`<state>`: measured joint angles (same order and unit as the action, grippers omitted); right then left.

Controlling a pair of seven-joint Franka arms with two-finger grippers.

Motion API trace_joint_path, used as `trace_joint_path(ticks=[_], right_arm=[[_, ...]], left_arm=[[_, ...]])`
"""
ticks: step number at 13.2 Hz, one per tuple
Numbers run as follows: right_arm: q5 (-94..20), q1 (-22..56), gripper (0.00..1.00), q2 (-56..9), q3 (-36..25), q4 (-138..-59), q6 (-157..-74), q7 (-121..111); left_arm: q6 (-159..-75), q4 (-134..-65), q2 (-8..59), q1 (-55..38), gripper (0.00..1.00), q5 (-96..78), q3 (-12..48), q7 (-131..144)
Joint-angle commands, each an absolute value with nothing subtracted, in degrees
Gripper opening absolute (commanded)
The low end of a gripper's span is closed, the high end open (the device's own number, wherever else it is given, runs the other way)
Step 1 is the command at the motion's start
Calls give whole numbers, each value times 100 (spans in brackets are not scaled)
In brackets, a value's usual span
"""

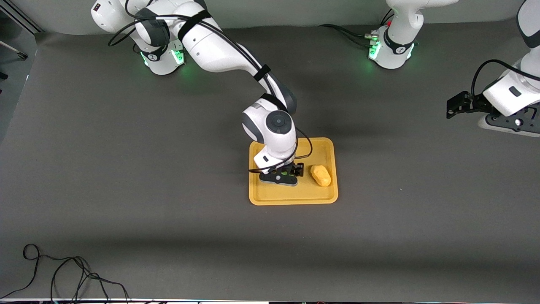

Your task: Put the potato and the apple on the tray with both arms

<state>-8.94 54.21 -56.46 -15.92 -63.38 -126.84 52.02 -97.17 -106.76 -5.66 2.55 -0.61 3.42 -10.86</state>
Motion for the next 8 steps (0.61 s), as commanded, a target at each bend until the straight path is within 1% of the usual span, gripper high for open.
trace_joint_path(ticks=[1, 4, 7, 8], right_arm=[[-958, 5397, 100, -4705, -1600, -6268, -11624, 5273], [-958, 5361, 100, -3888, -1757, -5942, -10173, 5203], [-932, 5274, 100, -3061, -2012, -6081, -9319, 5003], [-932, 5169, 100, -2728, -2100, -6282, -9073, 4653]], left_arm=[[-9589, -10547, -527, 290, 100, -18, 360, -1187], [-9589, -10547, -510, 290, 100, -9, 360, -1187], [-9615, -10538, -466, 290, 100, -9, 360, -1195], [-9624, -10538, -466, 290, 100, -9, 360, -1187]])
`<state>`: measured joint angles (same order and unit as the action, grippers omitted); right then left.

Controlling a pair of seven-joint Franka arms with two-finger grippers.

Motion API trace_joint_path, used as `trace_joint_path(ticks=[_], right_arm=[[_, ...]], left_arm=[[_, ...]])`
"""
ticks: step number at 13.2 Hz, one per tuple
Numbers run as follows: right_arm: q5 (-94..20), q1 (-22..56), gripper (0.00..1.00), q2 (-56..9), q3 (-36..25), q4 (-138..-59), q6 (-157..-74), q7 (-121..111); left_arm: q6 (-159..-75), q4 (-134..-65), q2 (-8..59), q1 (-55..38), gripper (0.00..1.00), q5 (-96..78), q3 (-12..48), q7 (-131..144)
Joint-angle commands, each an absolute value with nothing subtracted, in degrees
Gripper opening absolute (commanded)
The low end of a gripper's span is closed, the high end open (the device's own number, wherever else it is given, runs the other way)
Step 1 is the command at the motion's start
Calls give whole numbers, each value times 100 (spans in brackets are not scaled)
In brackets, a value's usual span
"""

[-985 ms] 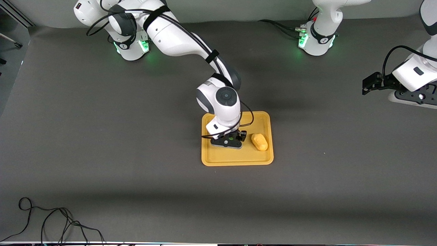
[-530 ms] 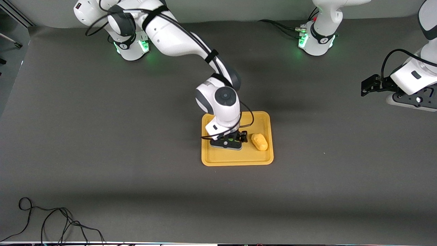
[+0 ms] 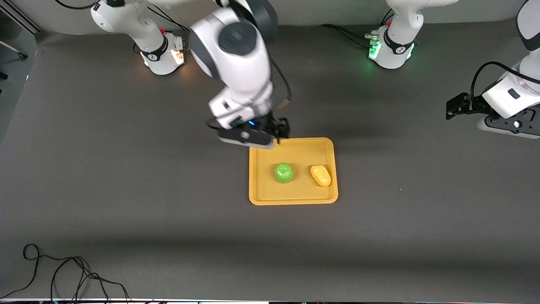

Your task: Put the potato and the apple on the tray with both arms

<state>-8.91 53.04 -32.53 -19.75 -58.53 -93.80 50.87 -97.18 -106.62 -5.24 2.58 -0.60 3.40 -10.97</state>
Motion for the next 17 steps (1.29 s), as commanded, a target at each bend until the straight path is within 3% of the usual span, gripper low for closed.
trace_joint_path(ticks=[1, 3, 6, 11, 17], right_arm=[[-914, 4890, 100, -2403, -2101, -6606, -8975, 4301], [-696, 4187, 100, -1665, -1987, -7397, -8974, 3485], [-309, 2519, 100, -837, -1172, -8207, -8974, 2218], [-299, -13, 100, -343, -72, -8727, -8991, 382], [-89, -299, 100, -246, -70, -8886, -9035, 9]], left_arm=[[-9624, -10547, -466, 290, 100, -9, 360, -1195], [-9676, -10564, -414, 290, 100, -9, 360, -1187], [-9721, -10547, -360, 290, 100, 26, 360, -1195], [-9800, -10538, -316, 308, 100, 26, 360, -1195], [-9730, -10529, -325, 299, 100, 35, 360, -1195]])
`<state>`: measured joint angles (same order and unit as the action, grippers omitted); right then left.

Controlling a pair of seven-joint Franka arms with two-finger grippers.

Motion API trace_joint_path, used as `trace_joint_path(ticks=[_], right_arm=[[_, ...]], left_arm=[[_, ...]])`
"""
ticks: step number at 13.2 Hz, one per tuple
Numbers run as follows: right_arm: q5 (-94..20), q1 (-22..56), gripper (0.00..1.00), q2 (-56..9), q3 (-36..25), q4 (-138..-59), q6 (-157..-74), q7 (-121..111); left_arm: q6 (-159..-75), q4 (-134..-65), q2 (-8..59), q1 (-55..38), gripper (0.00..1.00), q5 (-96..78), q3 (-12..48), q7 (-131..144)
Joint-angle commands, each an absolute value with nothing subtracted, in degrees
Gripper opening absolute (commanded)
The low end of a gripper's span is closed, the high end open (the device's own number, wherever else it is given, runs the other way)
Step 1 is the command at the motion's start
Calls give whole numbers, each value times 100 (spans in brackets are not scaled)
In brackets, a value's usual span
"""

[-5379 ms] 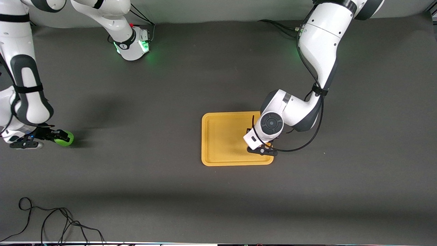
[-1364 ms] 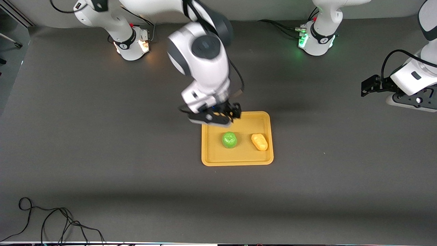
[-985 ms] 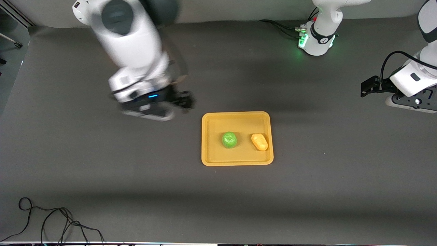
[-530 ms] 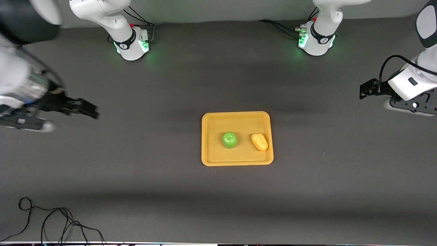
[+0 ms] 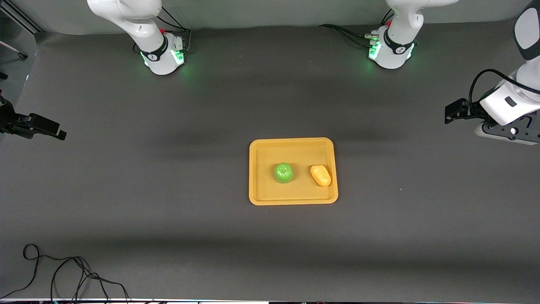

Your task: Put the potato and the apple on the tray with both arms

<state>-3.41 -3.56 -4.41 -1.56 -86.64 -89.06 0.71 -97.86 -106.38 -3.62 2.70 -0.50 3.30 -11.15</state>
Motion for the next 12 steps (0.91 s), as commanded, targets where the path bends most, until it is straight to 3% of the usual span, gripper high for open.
trace_joint_path(ticks=[1, 8, 12], right_arm=[[-88, -281, 100, -263, -62, -8886, -9035, 9], [62, -237, 100, -325, -61, -8859, -9044, -26], [70, -246, 100, -325, -62, -8859, -9053, -88]], left_arm=[[-9729, -10529, -325, 308, 100, 35, 360, -1195], [-9756, -10433, -317, 308, 100, 26, 360, -1187], [-9064, -9476, 18, 334, 100, 26, 360, -1107]])
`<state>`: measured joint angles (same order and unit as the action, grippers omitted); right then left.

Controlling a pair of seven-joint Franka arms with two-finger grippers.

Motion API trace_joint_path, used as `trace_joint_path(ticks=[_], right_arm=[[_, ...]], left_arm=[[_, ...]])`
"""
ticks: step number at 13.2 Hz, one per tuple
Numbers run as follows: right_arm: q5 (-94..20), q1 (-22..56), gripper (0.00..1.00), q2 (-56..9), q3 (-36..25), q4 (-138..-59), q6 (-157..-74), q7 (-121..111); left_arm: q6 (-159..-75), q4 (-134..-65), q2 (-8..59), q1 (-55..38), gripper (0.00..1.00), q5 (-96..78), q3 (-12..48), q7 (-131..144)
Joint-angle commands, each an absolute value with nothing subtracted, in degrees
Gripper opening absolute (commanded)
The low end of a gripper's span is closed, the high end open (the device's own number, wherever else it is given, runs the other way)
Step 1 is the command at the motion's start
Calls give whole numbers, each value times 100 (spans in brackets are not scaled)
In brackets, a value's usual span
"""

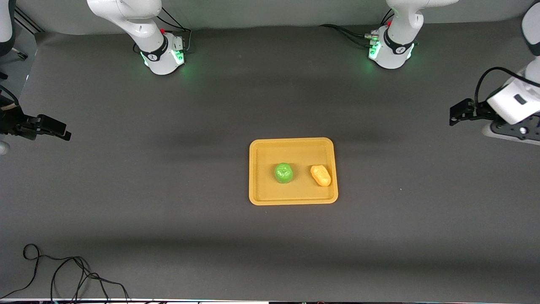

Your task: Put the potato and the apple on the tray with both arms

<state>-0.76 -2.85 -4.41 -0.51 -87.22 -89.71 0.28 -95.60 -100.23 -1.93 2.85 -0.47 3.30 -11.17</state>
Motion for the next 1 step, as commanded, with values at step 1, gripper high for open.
trace_joint_path(ticks=[1], right_arm=[[70, -246, 100, -325, -62, -8859, -9053, -88]], left_arm=[[-8879, -9388, 9, 369, 100, 18, 360, -1142]])
